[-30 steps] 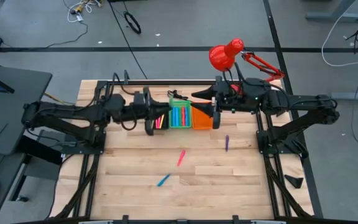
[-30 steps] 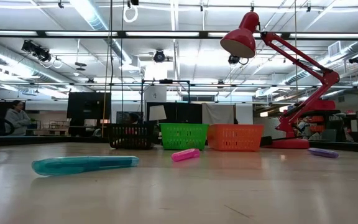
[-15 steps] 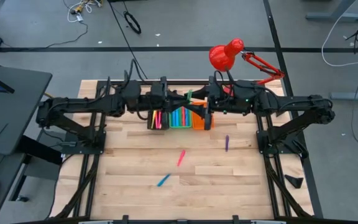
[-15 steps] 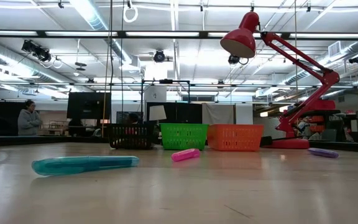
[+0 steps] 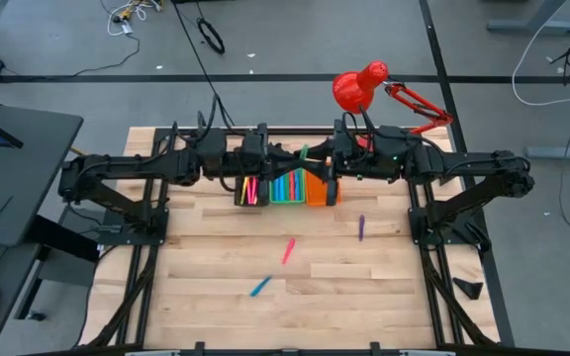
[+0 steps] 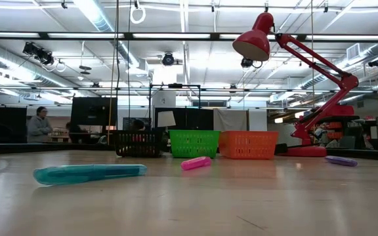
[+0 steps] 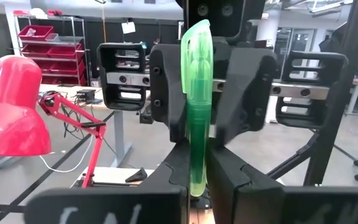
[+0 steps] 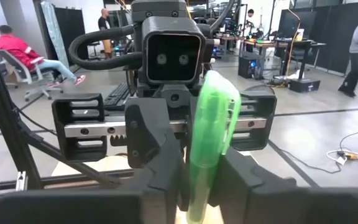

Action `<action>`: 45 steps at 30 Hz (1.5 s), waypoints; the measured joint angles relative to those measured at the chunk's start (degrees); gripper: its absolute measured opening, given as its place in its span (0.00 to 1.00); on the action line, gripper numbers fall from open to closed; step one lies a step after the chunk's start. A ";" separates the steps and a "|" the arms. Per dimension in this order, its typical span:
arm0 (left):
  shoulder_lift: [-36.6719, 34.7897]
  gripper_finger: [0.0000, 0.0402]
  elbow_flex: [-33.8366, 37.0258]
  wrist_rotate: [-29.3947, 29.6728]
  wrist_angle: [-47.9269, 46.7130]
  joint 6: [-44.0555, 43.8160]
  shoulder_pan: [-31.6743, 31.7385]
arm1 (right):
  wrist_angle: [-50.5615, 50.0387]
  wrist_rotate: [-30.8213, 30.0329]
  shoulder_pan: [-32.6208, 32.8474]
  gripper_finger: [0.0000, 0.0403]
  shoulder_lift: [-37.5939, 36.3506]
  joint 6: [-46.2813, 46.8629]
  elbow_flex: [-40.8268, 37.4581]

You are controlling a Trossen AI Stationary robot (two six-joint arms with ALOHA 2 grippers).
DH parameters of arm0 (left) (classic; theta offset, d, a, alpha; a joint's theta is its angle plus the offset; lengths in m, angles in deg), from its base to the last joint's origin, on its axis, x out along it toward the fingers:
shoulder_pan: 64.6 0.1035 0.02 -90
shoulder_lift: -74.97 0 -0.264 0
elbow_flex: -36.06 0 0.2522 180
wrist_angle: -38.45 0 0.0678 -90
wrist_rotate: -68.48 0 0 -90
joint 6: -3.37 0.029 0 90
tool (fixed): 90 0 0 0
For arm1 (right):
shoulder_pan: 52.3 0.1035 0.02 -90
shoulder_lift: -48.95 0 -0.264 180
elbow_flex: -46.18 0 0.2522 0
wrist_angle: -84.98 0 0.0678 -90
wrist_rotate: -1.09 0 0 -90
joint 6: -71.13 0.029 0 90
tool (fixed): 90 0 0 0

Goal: Pick & Place Markers
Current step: Put the small green pen into the orange bin

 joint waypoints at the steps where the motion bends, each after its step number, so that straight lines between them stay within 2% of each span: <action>1: -0.01 0.07 0.00 0.05 -0.16 0.10 -0.02 | 0.03 0.06 0.00 0.18 -0.02 -0.09 0.00; 5: -0.07 0.07 0.00 0.26 -0.36 0.24 0.00 | 0.01 0.03 0.00 0.08 -0.02 -0.52 0.00; 9: -0.07 0.08 0.00 0.88 -0.47 0.14 0.00 | 0.04 0.02 0.00 0.08 -0.02 -0.74 0.00; 12: -0.07 0.18 0.00 0.93 -1.22 -0.90 0.21 | -0.04 -0.44 0.00 0.08 -0.21 -0.81 0.00; 18: -1.66 0.40 0.07 1.84 -12.08 -8.85 2.49 | -2.58 -6.62 0.02 0.08 -2.43 1.29 0.11; 24: -3.89 0.53 0.09 1.16 -20.16 -7.70 4.40 | -6.55 -9.87 0.02 0.08 -3.53 8.71 0.09; 35: -5.20 0.50 0.07 0.09 -32.76 -11.67 7.92 | -19.32 -25.15 1.51 0.08 -3.45 28.97 0.07; 41: -5.20 0.49 0.07 0.01 -35.57 -11.69 8.00 | -26.63 -25.60 1.26 0.08 -3.20 41.55 0.07; 45: -5.20 0.49 0.07 -0.01 -35.83 -11.69 7.98 | -36.25 -21.19 0.25 0.08 -2.86 53.44 0.04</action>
